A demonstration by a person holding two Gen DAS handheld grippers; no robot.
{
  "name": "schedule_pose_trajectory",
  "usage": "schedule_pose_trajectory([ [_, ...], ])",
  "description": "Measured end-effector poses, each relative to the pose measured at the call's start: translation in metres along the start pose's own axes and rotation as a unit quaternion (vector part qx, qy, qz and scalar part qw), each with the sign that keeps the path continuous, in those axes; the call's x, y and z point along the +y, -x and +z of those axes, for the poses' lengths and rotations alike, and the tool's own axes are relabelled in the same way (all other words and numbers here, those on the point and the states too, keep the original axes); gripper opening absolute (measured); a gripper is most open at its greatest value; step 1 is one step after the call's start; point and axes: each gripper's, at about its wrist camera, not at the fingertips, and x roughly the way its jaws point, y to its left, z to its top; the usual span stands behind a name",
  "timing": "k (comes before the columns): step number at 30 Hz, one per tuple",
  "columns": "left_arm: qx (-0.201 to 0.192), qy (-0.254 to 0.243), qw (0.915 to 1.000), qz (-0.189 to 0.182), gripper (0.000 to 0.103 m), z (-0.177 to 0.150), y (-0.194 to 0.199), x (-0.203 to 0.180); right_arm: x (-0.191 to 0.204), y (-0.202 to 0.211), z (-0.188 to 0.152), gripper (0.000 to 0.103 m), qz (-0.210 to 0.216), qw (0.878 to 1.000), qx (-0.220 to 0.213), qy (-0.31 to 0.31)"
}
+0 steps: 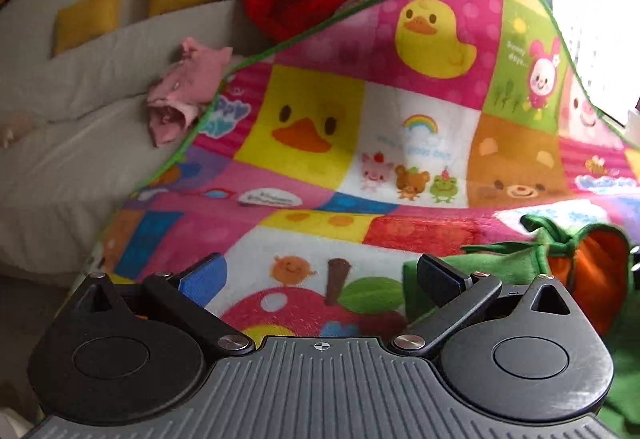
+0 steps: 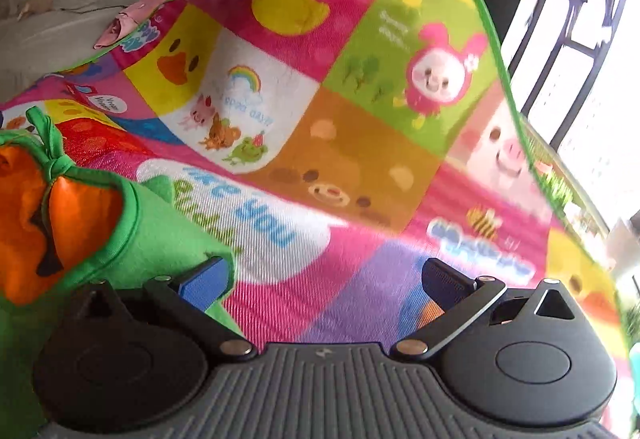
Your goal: Fold clothes
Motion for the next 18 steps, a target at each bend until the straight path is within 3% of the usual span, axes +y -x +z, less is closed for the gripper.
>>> schedule_pose_trajectory([
  [3, -0.010, 0.029, 0.9980, -0.056, 0.103, 0.001, 0.017, -0.002, -0.021, -0.006, -0.007, 0.103, 0.042, 0.995, 0.024, -0.090],
  [5, -0.014, 0.026, 0.9967, -0.076, 0.103, 0.001, 0.026, -0.009, -0.020, -0.005, -0.008, 0.103, 0.043, 0.995, 0.031, -0.086],
  [9, 0.004, -0.010, 0.9970, -0.076, 0.103, -0.010, 0.033, -0.030, -0.012, -0.002, -0.002, 0.103, 0.038, 0.996, 0.050, -0.056],
  [12, 0.028, -0.016, 0.9954, -0.091, 0.103, -0.021, 0.031, -0.032, 0.005, 0.035, 0.005, 0.103, 0.026, 0.999, -0.038, 0.000],
  [14, 0.036, -0.017, 0.9937, -0.104, 0.103, -0.023, 0.028, -0.033, 0.017, 0.060, 0.011, 0.103, 0.051, 0.994, -0.097, 0.031],
  [17, 0.030, -0.021, 0.9922, -0.119, 0.103, -0.021, 0.026, -0.041, 0.031, 0.075, 0.019, 0.102, 0.093, 0.987, -0.123, 0.035],
  [18, 0.027, -0.027, 0.9919, -0.121, 0.103, -0.019, 0.025, -0.046, 0.034, 0.074, 0.020, 0.098, 0.105, 0.987, -0.118, 0.033],
])
